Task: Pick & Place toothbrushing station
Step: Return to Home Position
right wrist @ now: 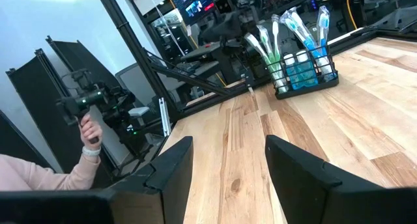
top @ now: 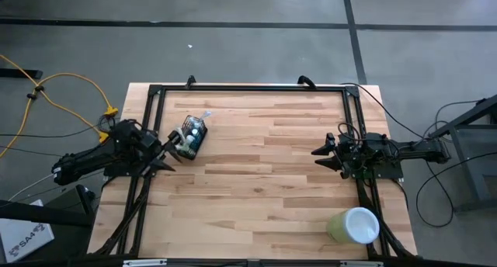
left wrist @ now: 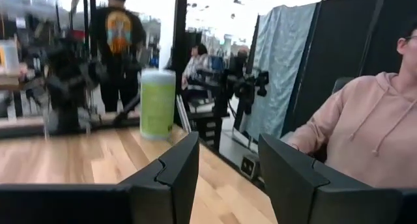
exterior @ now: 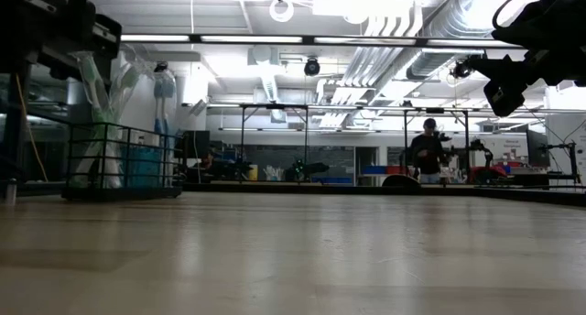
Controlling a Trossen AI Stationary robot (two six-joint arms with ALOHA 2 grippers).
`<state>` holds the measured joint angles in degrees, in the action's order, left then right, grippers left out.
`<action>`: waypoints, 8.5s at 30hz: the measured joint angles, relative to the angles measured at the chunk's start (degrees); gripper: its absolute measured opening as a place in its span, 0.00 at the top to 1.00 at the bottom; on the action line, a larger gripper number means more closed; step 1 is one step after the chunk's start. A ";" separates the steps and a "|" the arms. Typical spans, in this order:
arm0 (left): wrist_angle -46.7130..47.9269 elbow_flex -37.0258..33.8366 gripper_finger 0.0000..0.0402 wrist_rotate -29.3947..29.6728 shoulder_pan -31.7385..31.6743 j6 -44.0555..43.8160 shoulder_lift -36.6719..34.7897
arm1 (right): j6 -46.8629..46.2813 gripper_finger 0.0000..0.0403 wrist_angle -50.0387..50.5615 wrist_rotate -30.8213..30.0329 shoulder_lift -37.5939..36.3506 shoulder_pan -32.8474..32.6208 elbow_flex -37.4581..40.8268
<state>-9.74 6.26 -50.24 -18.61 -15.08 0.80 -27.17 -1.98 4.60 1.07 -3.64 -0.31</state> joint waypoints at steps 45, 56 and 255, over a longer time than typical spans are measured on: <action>18.77 -0.09 0.62 -9.26 7.67 12.47 0.00 | -0.01 0.54 0.02 0.00 0.01 0.00 -0.01; 19.19 -0.54 0.62 -1.72 8.29 12.27 -0.01 | 0.00 0.54 0.02 0.00 0.01 0.00 0.00; 7.96 -5.79 0.62 44.70 58.01 16.38 2.73 | -0.01 0.54 0.02 0.00 0.00 0.01 0.01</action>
<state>-1.78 0.47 -5.53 39.40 1.30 3.53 -27.18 -1.95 4.60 1.07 -3.63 -0.30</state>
